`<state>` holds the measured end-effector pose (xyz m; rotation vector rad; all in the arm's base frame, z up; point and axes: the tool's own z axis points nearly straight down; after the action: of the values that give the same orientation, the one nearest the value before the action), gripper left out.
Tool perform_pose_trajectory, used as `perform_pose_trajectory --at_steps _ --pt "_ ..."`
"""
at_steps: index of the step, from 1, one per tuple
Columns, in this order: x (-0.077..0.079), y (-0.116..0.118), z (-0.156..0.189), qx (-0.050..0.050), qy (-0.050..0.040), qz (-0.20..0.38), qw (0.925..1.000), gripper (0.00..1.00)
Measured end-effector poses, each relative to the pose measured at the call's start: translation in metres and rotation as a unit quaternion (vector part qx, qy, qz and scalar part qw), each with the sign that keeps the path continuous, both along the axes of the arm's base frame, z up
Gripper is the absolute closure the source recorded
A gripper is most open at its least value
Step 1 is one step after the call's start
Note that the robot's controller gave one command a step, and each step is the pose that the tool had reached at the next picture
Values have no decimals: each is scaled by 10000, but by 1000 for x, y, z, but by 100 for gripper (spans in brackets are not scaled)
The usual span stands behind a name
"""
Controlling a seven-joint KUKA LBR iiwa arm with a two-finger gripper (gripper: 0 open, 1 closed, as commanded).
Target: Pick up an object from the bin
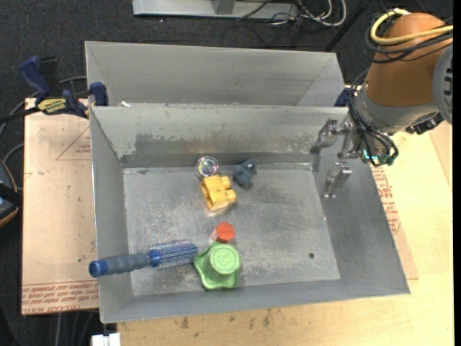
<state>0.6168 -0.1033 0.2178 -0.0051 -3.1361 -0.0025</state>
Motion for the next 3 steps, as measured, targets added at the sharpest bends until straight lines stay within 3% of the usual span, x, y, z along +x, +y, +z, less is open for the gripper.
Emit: perform_pose_trajectory --at_steps 1,2,3 --pt "1 88 -119 17 -1 842 9964 0" --pt "27 145 -64 12 -66 246 9997 0" --pt "32 171 -141 -7 -60 1429 9897 0"
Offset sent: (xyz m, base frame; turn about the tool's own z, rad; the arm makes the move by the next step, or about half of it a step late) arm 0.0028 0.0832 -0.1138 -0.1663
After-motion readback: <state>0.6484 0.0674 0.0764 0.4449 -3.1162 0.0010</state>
